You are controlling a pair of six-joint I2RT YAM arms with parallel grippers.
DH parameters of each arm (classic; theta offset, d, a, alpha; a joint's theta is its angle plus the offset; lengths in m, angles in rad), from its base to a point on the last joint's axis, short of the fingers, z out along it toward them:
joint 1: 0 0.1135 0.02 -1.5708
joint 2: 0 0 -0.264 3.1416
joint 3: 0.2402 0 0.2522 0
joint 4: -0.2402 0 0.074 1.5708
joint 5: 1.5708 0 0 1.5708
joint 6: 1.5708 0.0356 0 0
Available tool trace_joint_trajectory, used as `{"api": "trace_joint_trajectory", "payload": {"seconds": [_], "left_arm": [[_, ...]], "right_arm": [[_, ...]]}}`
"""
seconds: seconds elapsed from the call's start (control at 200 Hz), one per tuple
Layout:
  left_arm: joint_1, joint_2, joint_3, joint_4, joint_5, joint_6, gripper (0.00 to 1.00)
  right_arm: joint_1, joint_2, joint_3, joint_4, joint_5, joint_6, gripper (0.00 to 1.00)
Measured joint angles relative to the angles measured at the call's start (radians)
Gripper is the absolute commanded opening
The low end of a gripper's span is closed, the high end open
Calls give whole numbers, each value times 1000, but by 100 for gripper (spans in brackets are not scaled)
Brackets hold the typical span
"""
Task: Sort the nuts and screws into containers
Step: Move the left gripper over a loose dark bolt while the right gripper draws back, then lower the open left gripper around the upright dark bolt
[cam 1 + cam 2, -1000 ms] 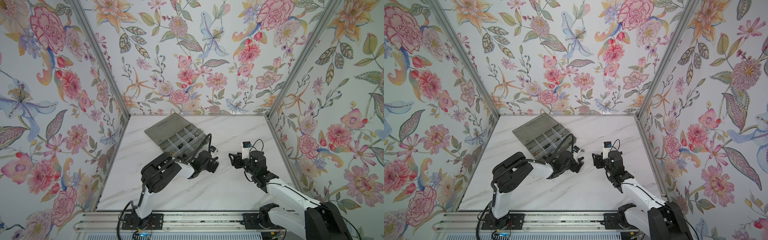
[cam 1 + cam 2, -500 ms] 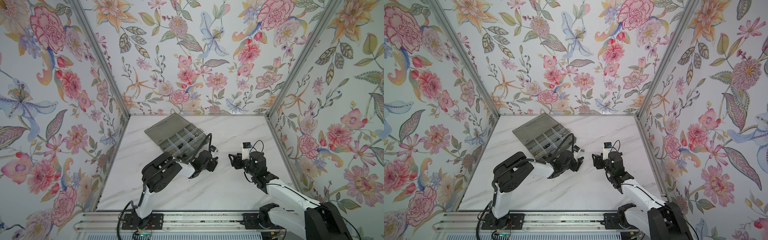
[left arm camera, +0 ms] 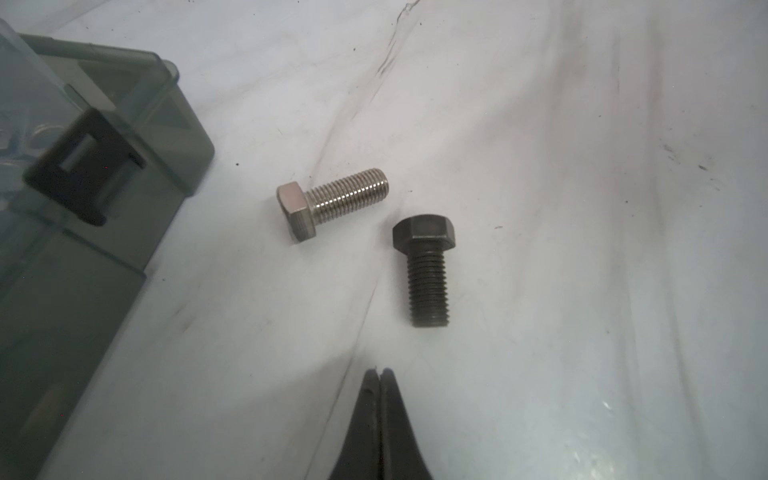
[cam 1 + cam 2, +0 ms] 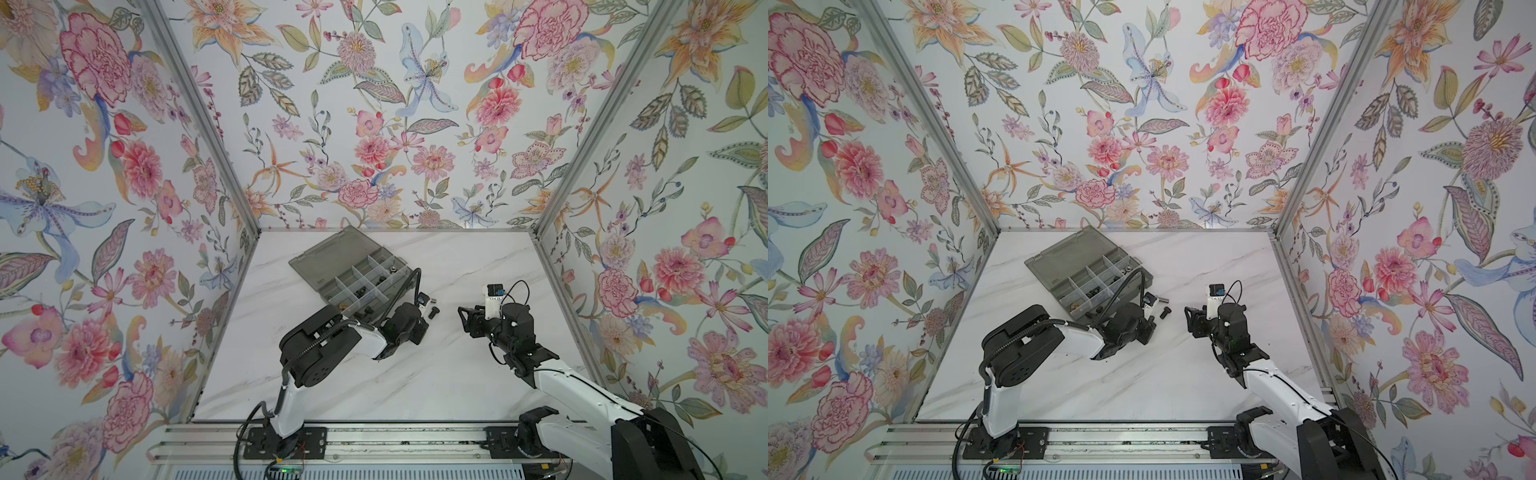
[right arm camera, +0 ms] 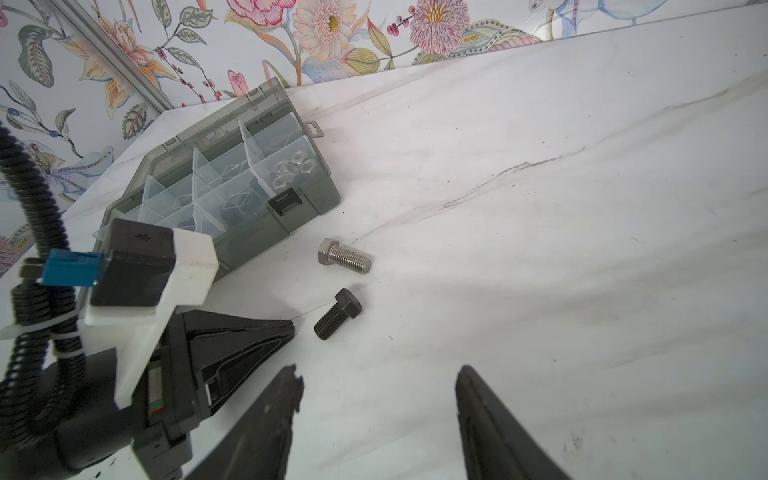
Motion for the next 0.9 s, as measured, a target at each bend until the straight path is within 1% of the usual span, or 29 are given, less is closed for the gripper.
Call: {"api": "trace_joint_trajectory", "payload": {"seconds": [0.2,0.345,0.385,0.53,0.901], "left_arm": [[0,-51,-10,-8,0,4,0],[0,-58,-10,-6,2,-2,39],[0,-58,-10,-5,2,-1,44],[0,-56,-10,18,19,-6,49],[0,29,25,78,57,-35,52]], "right_arm": [[0,-30,0,-8,0,0,63],[0,-30,0,-21,0,0,64],[0,-29,0,-23,0,0,64],[-1,-29,0,-26,0,0,65],[-13,-29,-2,-26,0,0,65]]}}
